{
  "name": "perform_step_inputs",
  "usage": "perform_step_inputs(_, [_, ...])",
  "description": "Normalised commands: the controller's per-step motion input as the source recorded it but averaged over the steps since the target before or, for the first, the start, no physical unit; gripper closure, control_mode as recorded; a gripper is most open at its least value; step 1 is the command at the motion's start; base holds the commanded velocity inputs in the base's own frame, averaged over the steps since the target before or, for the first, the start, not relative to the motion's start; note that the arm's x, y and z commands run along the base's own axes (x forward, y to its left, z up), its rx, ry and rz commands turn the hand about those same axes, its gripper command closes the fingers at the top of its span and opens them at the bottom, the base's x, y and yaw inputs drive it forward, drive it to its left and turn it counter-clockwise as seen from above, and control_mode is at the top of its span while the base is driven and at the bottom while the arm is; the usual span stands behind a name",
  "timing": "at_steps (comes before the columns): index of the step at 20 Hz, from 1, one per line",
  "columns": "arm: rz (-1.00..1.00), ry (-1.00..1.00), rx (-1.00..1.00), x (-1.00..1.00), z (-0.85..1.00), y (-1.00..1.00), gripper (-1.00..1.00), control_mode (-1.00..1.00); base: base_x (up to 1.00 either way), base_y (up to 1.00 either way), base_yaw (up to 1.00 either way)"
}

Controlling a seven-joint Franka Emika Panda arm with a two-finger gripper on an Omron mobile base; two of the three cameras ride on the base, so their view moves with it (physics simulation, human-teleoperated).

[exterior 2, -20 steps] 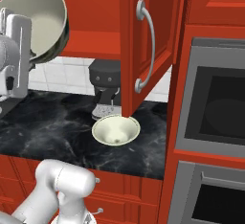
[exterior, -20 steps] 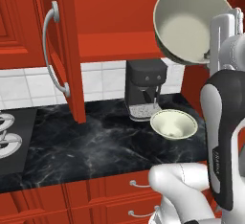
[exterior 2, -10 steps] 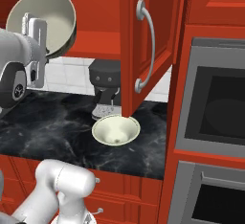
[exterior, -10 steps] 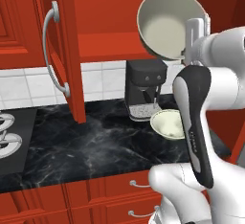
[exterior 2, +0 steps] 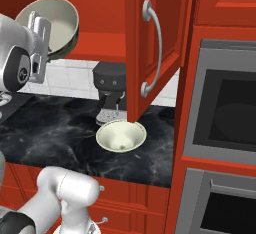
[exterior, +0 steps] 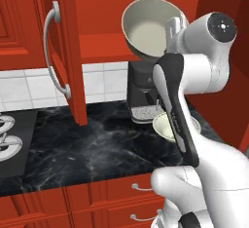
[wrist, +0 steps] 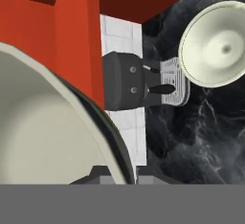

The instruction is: Open the cabinet. Pick the bowls from the counter and place them in the cabinet. Then close the cabinet.

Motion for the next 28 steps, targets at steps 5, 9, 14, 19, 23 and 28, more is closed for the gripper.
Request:
perform_step_inputs(5, [0.02, 0.07, 0.00, 0.64, -0.09, 0.30, 1.00, -1.00, 0.00, 0.00, 0.00])
perform_step_inputs(9, [0.04, 0.00, 0.00, 0.85, -0.13, 0.26, 1.00, -1.00, 0.00, 0.00, 0.00])
perform_step_inputs(14, [0.06, 0.00, 0.00, 0.89, -0.24, 0.29, 1.00, -1.00, 0.00, 0.00, 0.00])
perform_step_inputs(19, [0.06, 0.00, 0.01, 0.88, -0.23, 0.28, 1.00, -1.00, 0.00, 0.00, 0.00])
perform_step_inputs(23, [0.05, 0.03, 0.02, 0.92, -0.10, 0.27, 1.00, -1.00, 0.00, 0.00, 0.00])
perform_step_inputs(28, [0.03, 0.06, 0.00, 0.88, -0.01, 0.26, 1.00, -1.00, 0.00, 0.00, 0.00])
